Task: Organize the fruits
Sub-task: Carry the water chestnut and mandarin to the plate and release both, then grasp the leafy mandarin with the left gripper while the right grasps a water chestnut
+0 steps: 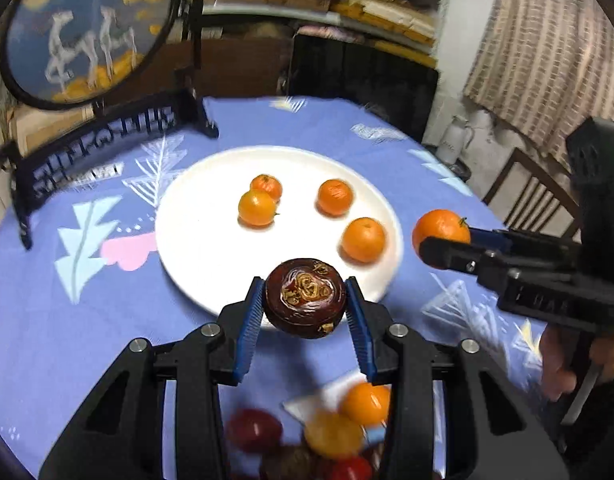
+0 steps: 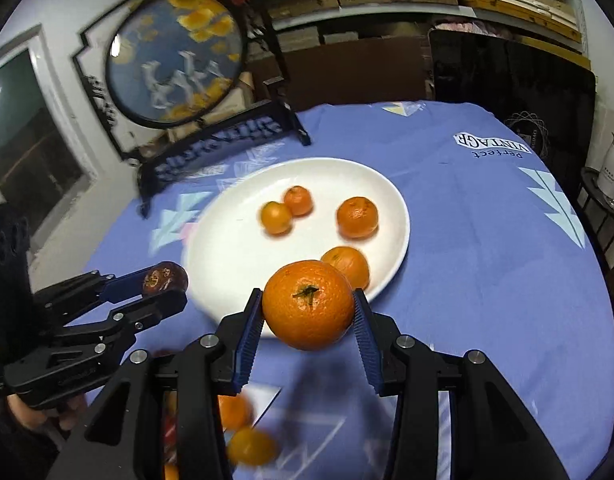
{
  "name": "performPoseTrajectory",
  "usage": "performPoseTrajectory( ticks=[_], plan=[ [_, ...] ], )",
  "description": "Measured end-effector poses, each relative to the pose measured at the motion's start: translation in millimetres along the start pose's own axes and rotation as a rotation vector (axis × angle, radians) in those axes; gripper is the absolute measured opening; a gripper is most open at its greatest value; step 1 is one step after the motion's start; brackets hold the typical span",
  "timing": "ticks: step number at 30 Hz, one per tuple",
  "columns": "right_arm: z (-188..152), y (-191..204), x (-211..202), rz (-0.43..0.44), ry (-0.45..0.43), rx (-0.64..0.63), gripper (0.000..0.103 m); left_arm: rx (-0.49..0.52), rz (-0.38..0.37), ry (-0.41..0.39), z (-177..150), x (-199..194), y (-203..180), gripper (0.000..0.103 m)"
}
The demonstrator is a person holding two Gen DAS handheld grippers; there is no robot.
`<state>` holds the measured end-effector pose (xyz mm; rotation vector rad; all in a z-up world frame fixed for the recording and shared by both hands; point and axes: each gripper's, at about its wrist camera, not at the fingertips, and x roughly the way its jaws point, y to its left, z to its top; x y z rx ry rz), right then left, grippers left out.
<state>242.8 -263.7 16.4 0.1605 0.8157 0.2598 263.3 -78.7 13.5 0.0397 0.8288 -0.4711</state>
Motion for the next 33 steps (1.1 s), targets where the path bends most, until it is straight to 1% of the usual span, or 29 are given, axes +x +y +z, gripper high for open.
performPoseTrajectory(
  ticks=[2,3,4,5,6,8,11,13,15,17,18,21,23,26,28,30,31,32,33],
  plan=[
    [4,-1,17,0.016,0.024,0.006,0.045,-0.02,0.014,0.029,5,17,6,0.041],
    [5,-1,24,0.022,0.038,0.005,0.046,-0.032,0.015,0.036,6,21,9,0.045],
    [6,0,26,0.024,0.037,0.004,0.047,-0.048,0.01,0.038,6,23,12,0.057],
    [5,1,24,0.026,0.026,0.003,0.052,-0.057,0.015,0.03,5,22,14,0.067],
    [5,1,21,0.02,0.012,0.002,0.053,-0.065,0.026,0.015,4,18,16,0.069],
    [2,2,11,0.006,-0.013,-0.004,0.054,-0.069,0.024,0.002,2,8,18,0.07],
    [-8,1,-12,0.003,-0.04,0.005,0.054,-0.08,0.011,-0.008,-9,-19,19,0.07],
    [-23,2,-31,0.003,-0.056,-0.007,0.058,-0.06,-0.005,-0.024,-25,-47,15,0.07],
    [-38,4,-46,-0.002,-0.065,-0.019,0.06,-0.021,-0.002,-0.037,-45,-71,10,0.071],
    [-57,5,-58,0.001,-0.063,-0.027,0.061,0.019,0.029,-0.053,-71,-95,8,0.086],
    [-70,5,-63,0.004,-0.055,-0.031,0.061,0.034,0.045,-0.06,-87,-105,9,0.087],
    [-102,7,-71,0.014,-0.029,-0.031,0.061,0.063,0.066,-0.034,-129,-119,13,0.087],
    [-121,9,-72,0.02,-0.002,-0.031,0.061,0.093,0.089,-0.018,-154,-121,14,0.087],
    [-146,16,-72,0.031,0.032,-0.034,0.061,0.093,0.132,0.017,-178,-111,20,0.086],
    [-155,22,-74,0.032,0.04,-0.036,0.06,0.065,0.144,0.039,-185,-101,25,0.085],
    [-160,26,-76,0.033,0.044,-0.035,0.06,0.051,0.156,0.051,-185,-90,29,0.083],
    [-163,28,-78,0.033,0.041,-0.035,0.06,0.047,0.162,0.06,-184,-84,29,0.079],
    [-166,29,-81,0.031,0.037,-0.038,0.06,0.04,0.151,0.086,-182,-75,29,0.068],
    [-168,30,-82,0.031,0.036,-0.043,0.06,0.037,0.143,0.099,-180,-72,29,0.062]
  ],
)
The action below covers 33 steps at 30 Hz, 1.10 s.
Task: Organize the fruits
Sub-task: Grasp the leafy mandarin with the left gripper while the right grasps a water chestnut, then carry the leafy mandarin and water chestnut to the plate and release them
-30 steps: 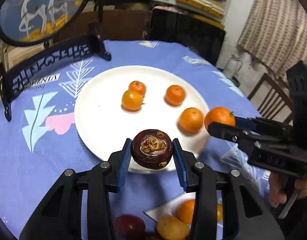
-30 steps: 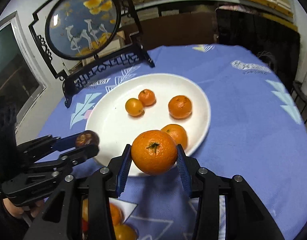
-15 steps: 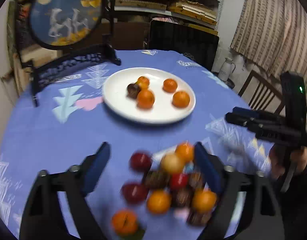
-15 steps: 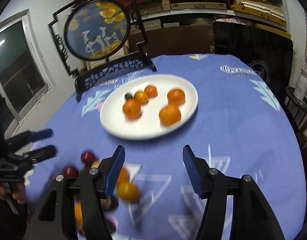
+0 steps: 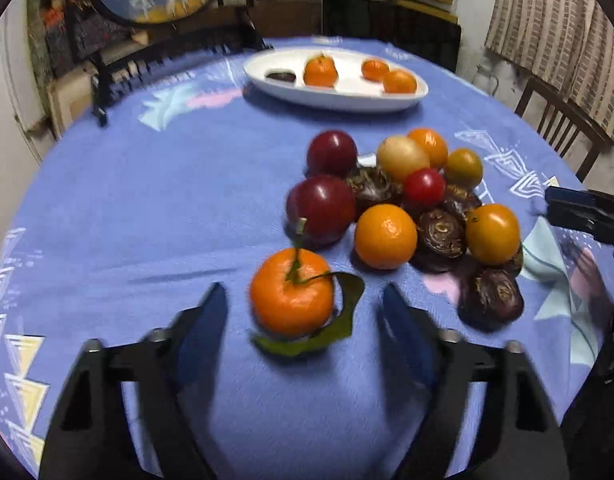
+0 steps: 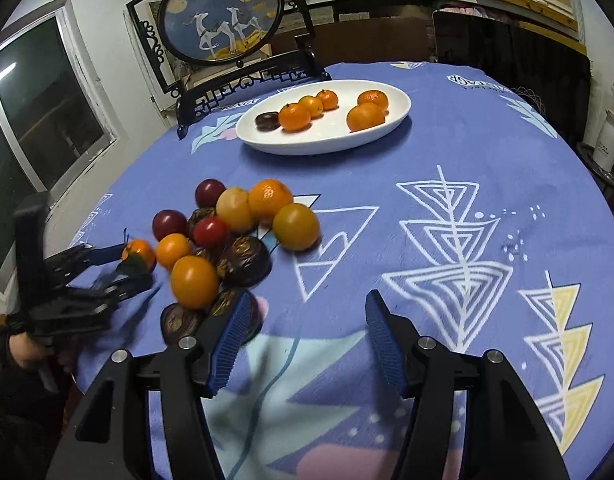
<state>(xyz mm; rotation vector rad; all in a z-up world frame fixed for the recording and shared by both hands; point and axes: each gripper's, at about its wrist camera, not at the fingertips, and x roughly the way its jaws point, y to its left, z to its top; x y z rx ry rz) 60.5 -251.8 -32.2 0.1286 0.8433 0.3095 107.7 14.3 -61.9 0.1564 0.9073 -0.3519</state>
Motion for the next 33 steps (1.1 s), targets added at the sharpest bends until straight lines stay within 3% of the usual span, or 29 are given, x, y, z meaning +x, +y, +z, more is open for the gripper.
performPoseTrajectory(
  ticks=[2,9,14,19,23,27,33],
  plan=[
    [-5,3,-2,0.0,0.006,-0.018,0.06,-0.009,-0.021,-0.014,1,-1,0,0.039],
    [-19,36,4,0.075,0.05,-0.169,0.055,-0.084,-0.09,-0.111,-7,-18,11,0.039],
    [-15,51,26,-0.03,0.077,-0.236,0.044,-0.087,-0.092,-0.112,-8,-19,9,0.039],
    [-11,62,40,-0.006,0.103,-0.257,0.045,-0.094,-0.096,-0.111,-7,-18,12,0.039],
    [-4,66,50,-0.045,0.102,-0.258,0.043,-0.091,-0.093,-0.113,-7,-17,13,0.039],
    [-5,59,48,-0.03,0.099,-0.22,0.041,-0.101,-0.095,-0.124,-6,-18,15,0.039],
    [0,32,10,0.033,0.037,-0.126,0.041,-0.111,-0.105,-0.14,-7,-28,11,0.039]
  ],
)
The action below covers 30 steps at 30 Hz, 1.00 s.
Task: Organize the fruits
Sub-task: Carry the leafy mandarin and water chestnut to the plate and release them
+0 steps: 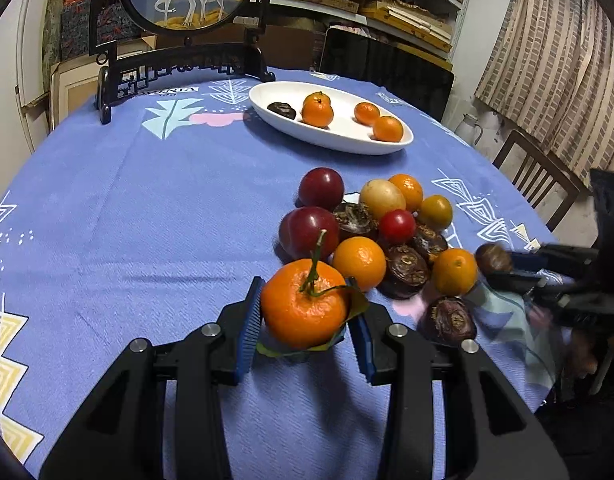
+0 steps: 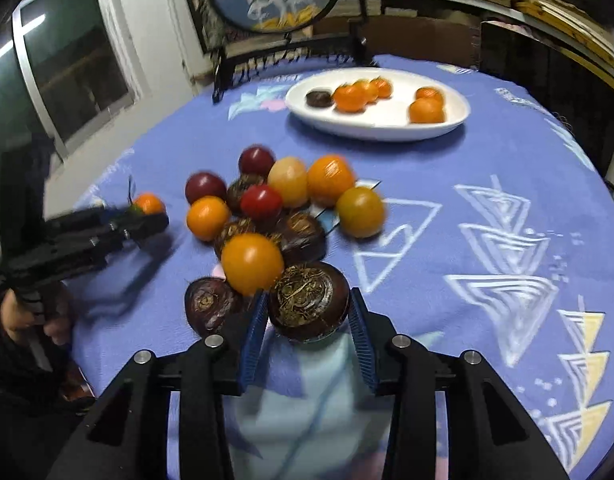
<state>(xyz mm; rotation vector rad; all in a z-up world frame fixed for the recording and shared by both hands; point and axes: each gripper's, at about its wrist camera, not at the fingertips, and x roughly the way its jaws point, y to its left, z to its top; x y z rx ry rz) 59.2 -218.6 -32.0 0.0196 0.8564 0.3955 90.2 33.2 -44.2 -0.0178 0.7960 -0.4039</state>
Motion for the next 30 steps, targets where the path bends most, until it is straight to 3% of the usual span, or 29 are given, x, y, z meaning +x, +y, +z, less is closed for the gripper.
performPoseTrajectory(
  ticks=[5,10,18,24,27,29,30],
  plan=[
    [18,-36,-34,-0.008,-0.081,0.077,0.041,0.034,-0.039,-0.052,23,-18,-18,0.039],
    [49,-60,-31,0.03,-0.108,0.122,0.041,0.091,-0.053,-0.061,60,-9,-41,0.039],
    [123,-69,5,0.077,-0.13,0.131,0.041,0.124,-0.062,-0.025,133,56,-56,0.039],
    [172,-84,47,0.055,-0.125,0.165,0.041,0.144,-0.005,0.041,168,120,-54,0.04],
    [183,-91,72,0.055,-0.1,0.185,0.043,0.14,0.026,0.067,174,143,-48,0.05],
    [181,-95,77,0.039,-0.098,0.207,0.049,0.114,0.038,0.064,173,144,-42,0.065],
    [179,-96,76,0.044,-0.099,0.212,0.05,0.111,0.034,0.055,172,140,-42,0.065]
  ],
)
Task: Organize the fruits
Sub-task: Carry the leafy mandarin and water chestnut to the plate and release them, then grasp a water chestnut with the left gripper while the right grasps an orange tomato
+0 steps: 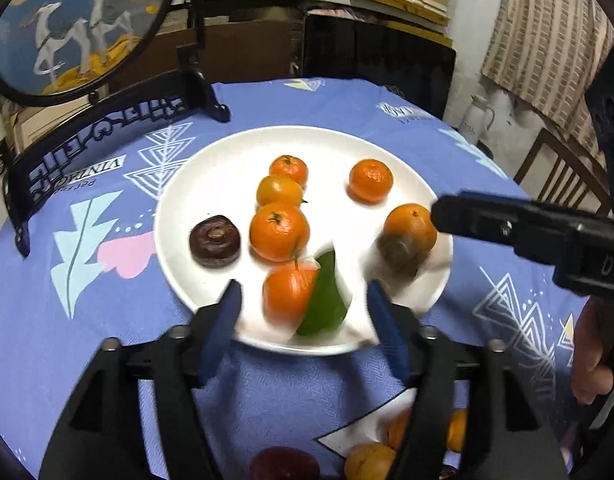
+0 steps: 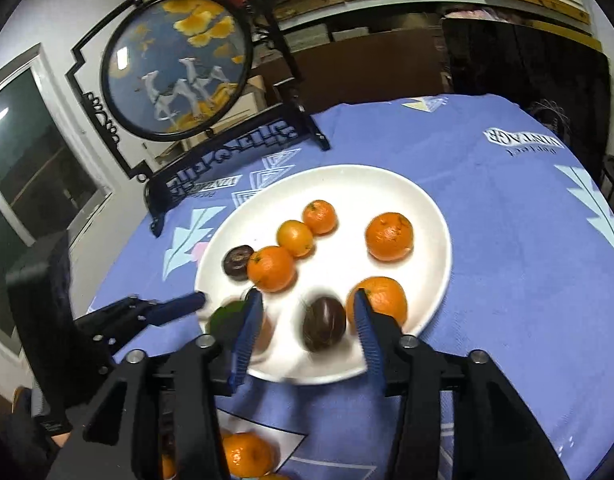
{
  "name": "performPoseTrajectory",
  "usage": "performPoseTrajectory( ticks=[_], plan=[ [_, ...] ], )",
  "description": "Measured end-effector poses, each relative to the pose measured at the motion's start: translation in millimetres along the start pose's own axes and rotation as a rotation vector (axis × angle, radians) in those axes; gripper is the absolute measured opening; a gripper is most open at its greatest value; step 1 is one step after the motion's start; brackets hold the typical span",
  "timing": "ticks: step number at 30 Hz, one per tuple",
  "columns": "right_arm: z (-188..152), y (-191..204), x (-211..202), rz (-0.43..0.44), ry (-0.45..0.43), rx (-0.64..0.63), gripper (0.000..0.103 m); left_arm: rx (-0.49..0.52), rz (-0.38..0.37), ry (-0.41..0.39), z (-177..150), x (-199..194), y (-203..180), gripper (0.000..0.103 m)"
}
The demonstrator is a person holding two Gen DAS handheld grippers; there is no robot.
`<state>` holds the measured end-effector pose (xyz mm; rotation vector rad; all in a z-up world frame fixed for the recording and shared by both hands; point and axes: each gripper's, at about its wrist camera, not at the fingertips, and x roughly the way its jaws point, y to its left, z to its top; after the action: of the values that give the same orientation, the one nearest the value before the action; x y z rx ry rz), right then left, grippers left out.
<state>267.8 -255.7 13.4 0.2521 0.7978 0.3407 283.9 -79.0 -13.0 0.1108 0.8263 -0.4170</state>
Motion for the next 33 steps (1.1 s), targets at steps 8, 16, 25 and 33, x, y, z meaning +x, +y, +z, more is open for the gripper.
performPoseTrajectory(
  ticks=[8,16,25,33],
  plan=[
    [-56,-8,-55,-0.008,-0.029,0.0,0.057,0.114,-0.042,-0.051,-64,-85,-29,0.076],
    [-126,-29,-96,-0.04,-0.031,0.066,0.06,0.186,-0.045,-0.005,-159,-138,-67,0.075],
    [-154,-16,-105,-0.057,-0.005,0.03,0.059,0.159,-0.03,0.039,-187,-106,-86,0.058],
    [-155,-8,-91,-0.094,0.03,-0.032,0.059,0.113,-0.082,-0.009,-188,-121,-79,0.044]
  ],
)
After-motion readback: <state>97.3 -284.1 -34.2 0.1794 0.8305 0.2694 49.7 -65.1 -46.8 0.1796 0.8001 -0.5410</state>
